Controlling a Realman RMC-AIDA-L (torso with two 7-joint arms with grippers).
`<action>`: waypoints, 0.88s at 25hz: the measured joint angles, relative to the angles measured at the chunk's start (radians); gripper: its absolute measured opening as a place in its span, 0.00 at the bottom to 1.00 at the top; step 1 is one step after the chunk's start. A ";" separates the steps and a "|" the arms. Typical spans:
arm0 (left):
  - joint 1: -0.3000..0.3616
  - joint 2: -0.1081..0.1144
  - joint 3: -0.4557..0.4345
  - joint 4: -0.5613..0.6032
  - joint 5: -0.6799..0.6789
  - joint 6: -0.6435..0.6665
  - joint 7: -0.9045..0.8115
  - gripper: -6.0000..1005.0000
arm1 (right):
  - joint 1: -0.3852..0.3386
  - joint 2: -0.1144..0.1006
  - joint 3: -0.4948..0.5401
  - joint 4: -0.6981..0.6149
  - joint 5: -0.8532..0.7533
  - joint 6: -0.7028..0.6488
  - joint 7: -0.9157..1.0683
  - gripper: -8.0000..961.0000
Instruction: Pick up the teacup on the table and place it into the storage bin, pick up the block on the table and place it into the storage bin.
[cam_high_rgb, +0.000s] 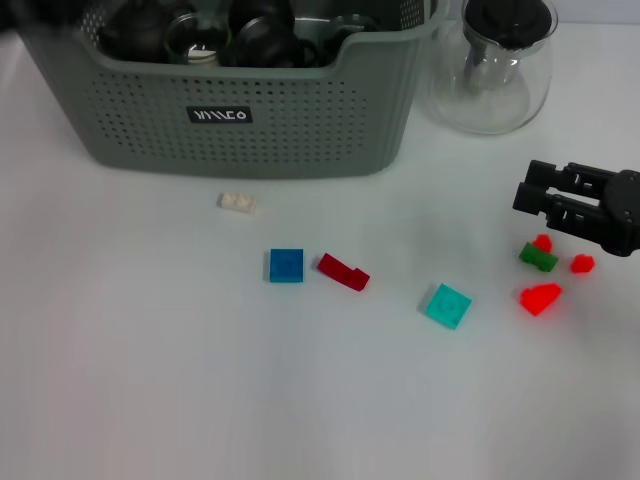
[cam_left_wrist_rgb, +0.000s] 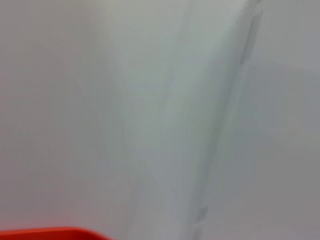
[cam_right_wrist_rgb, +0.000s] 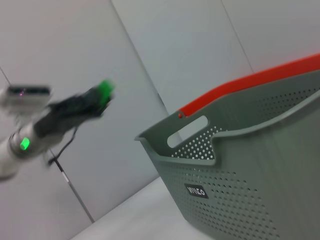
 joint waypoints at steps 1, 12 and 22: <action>-0.030 0.016 0.038 0.031 0.008 -0.063 -0.053 0.23 | 0.000 0.000 -0.001 0.000 0.000 0.000 0.000 0.57; -0.274 0.099 0.509 0.142 0.472 -0.584 -0.594 0.26 | 0.001 0.002 -0.008 0.000 -0.001 0.009 -0.004 0.57; -0.378 0.019 0.645 0.076 0.898 -0.733 -0.843 0.29 | 0.002 0.003 -0.010 -0.001 -0.028 -0.008 -0.025 0.57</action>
